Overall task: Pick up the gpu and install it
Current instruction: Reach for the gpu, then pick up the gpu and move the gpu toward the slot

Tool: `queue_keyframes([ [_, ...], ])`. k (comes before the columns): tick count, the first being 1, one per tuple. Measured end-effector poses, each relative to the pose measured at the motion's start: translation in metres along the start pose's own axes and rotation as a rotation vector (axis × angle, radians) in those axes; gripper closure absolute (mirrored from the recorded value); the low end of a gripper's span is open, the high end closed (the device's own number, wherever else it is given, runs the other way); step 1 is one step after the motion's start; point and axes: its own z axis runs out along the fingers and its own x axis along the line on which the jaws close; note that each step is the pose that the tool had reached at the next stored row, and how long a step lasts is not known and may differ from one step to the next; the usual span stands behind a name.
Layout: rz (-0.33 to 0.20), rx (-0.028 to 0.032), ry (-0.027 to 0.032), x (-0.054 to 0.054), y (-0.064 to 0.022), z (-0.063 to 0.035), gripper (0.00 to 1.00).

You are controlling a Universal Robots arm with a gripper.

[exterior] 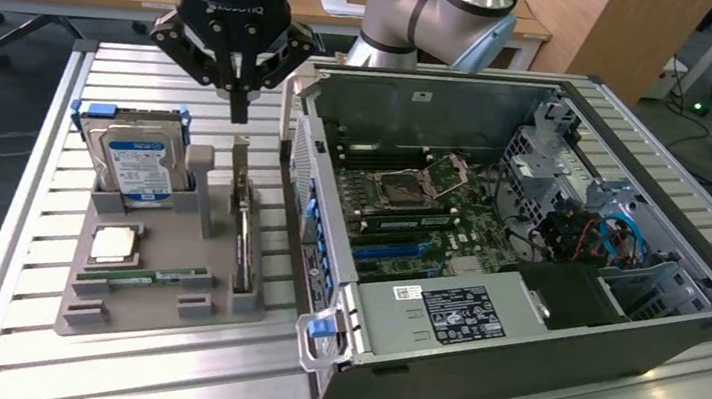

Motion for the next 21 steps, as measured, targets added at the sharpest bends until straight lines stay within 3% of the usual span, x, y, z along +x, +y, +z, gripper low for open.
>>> queue_keyframes([
  [12,0.000,0.0000,0.0000,0.0063,-0.0073,-0.0005,0.89],
  [21,0.000,0.0000,0.0001,0.0067,-0.0074,-0.0005,0.89],
])
